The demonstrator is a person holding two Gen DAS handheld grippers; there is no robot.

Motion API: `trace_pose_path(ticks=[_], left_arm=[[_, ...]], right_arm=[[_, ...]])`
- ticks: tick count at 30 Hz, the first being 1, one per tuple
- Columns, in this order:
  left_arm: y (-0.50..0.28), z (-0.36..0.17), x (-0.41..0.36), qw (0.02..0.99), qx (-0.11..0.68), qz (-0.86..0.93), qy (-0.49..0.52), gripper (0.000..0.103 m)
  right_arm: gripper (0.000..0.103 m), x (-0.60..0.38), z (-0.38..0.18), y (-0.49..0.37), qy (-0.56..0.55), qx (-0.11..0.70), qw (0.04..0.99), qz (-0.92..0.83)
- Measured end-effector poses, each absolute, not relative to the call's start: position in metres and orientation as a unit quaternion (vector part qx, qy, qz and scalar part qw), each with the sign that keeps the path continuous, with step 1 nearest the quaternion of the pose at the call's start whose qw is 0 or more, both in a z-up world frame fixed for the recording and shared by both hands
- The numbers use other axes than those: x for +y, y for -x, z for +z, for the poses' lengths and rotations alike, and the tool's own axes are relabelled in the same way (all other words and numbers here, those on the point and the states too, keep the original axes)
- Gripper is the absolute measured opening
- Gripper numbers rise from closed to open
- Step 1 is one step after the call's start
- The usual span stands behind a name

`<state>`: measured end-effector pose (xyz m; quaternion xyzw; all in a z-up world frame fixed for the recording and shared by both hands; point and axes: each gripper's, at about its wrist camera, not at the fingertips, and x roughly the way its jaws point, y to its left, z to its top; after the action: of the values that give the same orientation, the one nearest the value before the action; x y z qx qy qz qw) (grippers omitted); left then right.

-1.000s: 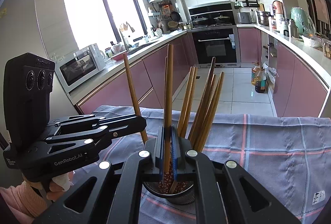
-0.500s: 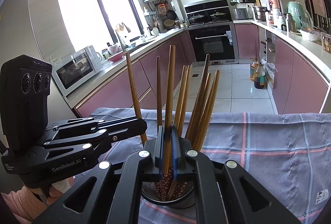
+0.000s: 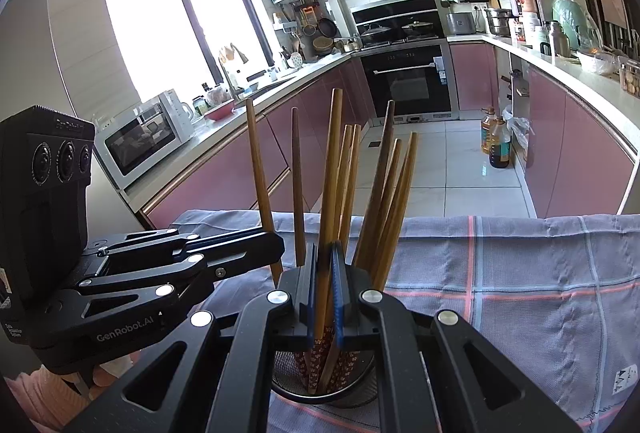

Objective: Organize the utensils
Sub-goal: 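Lower both chopsticks fully into the mesh cup among the others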

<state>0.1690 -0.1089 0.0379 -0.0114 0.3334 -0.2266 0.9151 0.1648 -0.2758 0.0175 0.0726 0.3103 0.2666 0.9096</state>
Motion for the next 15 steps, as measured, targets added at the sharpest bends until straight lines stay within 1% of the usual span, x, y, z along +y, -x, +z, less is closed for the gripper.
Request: trace_pose_path(ticks=[15], left_arm=[[-0.182, 0.024, -0.109, 0.906, 0.354, -0.232, 0.022, 0.008]], right_arm=[[0.006, -0.277, 0.012, -0.173, -0.084, 0.314, 0.908, 0.264]])
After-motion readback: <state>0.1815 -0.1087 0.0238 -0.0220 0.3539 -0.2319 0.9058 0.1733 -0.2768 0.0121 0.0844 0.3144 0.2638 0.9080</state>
